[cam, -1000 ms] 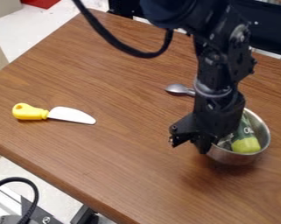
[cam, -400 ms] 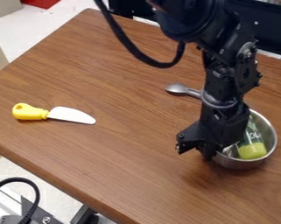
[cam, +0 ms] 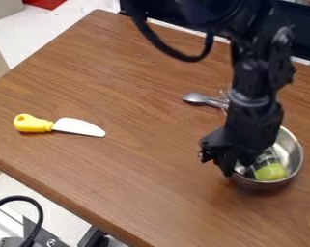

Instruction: Take the silver pot and put it in the center of the table

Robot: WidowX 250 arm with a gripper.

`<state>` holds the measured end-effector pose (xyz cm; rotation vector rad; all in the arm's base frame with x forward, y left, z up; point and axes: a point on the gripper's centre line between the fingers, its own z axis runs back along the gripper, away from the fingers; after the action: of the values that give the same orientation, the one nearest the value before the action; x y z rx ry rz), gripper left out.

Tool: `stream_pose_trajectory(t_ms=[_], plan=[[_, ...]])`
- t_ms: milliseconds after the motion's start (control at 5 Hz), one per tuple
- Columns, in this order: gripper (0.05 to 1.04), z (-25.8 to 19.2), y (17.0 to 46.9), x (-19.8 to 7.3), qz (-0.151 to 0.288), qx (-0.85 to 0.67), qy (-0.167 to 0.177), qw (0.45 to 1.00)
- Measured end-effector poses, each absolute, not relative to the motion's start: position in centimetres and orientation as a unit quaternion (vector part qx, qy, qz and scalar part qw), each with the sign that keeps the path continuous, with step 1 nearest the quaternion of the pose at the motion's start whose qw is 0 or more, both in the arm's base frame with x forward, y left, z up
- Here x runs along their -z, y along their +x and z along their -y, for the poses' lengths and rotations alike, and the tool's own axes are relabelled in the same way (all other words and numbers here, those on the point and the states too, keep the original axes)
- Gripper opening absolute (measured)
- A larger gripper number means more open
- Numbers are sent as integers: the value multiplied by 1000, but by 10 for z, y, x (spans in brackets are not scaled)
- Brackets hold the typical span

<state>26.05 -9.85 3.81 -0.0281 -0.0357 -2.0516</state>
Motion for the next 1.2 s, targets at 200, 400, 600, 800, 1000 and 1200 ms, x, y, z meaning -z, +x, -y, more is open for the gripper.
stream_pose_trajectory(t_ms=[200, 400, 600, 800, 1000, 1200], plan=[[803, 96, 268, -46, 19, 848, -11, 529], [1005, 91, 268, -47, 15, 843, -21, 537], [1001, 83, 269, -51, 15, 835, -33, 550], [1001, 68, 277, -79, 41, 824, -35, 564], [1001, 52, 282, -98, 60, 805, -33, 589], [1001, 38, 290, -111, 65, 796, -25, 602]])
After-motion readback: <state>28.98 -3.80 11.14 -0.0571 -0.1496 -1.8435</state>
